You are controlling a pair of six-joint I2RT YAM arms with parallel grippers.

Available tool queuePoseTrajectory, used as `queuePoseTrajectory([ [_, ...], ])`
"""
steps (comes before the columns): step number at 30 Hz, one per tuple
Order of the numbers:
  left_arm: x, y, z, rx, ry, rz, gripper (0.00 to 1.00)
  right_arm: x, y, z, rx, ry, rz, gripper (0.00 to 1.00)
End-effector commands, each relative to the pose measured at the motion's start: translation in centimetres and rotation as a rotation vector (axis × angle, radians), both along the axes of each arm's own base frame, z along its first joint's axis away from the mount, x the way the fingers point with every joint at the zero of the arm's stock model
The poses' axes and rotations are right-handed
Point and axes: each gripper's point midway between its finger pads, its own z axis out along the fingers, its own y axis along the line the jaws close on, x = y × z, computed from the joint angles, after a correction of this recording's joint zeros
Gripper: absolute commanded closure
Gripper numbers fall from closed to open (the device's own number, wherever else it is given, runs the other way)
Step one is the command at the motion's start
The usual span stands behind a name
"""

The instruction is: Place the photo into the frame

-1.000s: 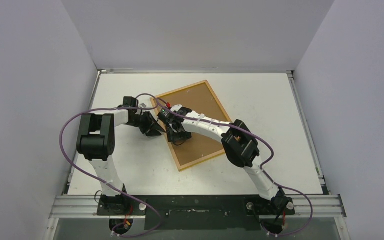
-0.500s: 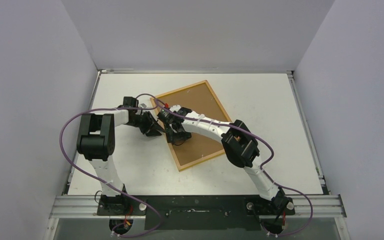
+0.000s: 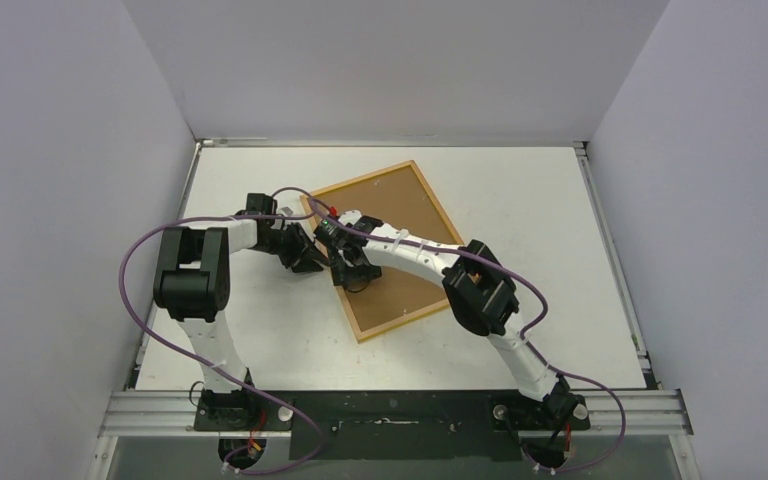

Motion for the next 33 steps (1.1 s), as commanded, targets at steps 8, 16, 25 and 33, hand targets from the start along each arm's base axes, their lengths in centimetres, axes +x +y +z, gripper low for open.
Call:
queuePoseTrajectory([
  [8, 3.8, 1.9, 4.6, 0.029, -0.133, 0.035, 0.64, 6.2, -4.4, 11.0, 0.203, -0.253, -0.282, 0.40],
  [16, 7.7, 3.6, 6.6, 0.147, -0.257, 0.045, 0.51, 9.4, -11.3, 12.8, 0.184, -0.270, -0.334, 0.39],
  [25, 11.8, 6.5, 6.9, 0.481, -0.350, -0.078, 0.19, 11.9, -19.9, 10.5, 0.038, -0.235, -0.343, 0.36],
  [33, 13.2, 5.3, 5.1, 0.530, -0.365, -0.228, 0.03, 13.4, -23.4, 9.4, 0.027, -0.228, -0.350, 0.18],
])
